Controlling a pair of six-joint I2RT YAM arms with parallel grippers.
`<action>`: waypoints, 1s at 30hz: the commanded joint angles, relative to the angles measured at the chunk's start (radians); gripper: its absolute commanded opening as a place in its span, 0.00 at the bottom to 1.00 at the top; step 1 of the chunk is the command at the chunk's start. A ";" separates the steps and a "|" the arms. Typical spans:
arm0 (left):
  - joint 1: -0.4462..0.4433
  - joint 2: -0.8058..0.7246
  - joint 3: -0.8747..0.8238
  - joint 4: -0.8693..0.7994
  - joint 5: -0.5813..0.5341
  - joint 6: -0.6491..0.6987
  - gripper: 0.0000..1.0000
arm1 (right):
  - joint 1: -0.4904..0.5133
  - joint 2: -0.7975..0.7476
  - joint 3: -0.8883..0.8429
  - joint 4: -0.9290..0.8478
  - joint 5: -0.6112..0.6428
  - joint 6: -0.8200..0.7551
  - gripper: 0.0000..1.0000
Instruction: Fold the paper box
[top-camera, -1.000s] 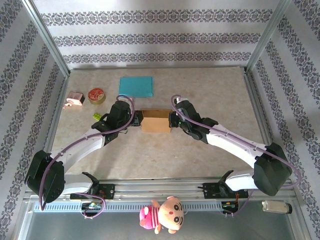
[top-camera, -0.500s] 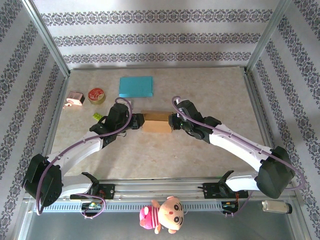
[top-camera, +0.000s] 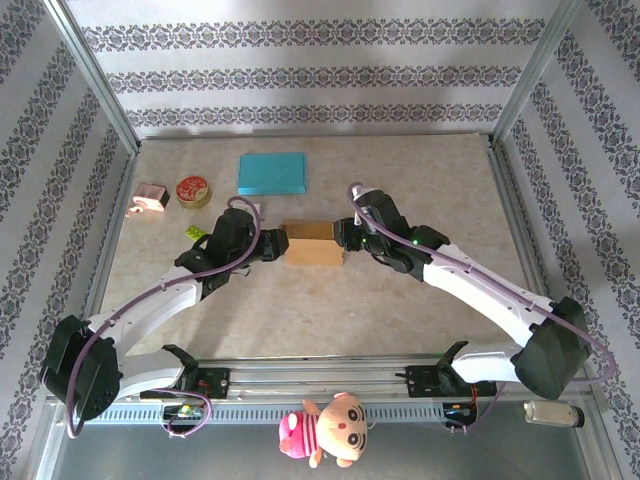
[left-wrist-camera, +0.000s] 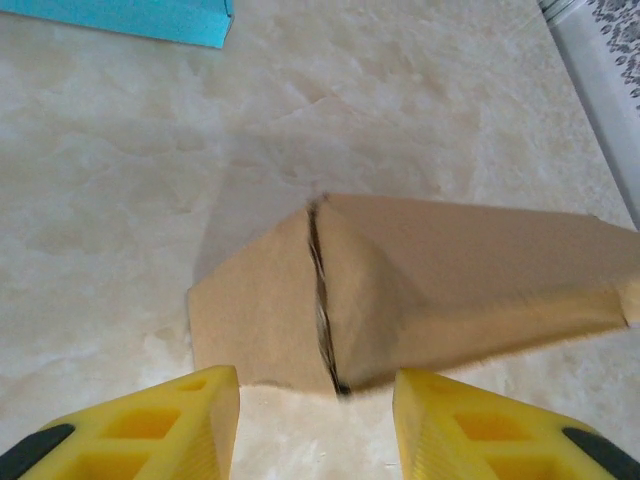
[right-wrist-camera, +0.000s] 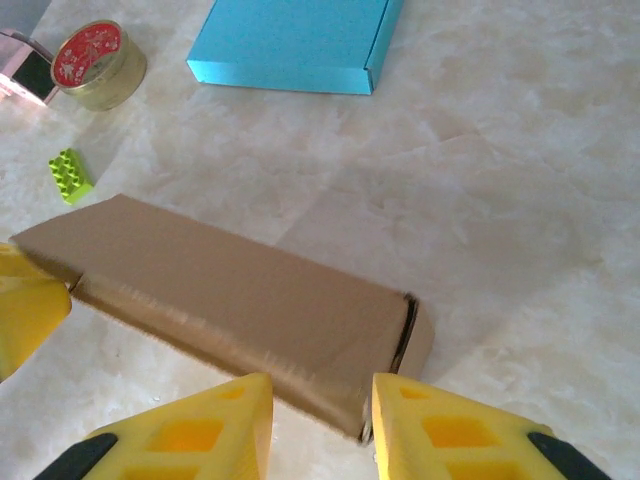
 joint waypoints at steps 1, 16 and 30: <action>-0.011 -0.032 0.012 -0.002 0.002 0.000 0.45 | -0.022 -0.005 0.049 -0.024 -0.016 0.007 0.35; 0.005 -0.055 0.173 -0.171 -0.060 -0.102 0.41 | -0.138 0.080 0.215 -0.182 -0.223 0.180 0.42; 0.137 0.122 0.263 -0.144 0.238 -0.275 0.36 | -0.179 0.168 0.205 -0.162 -0.325 0.200 0.29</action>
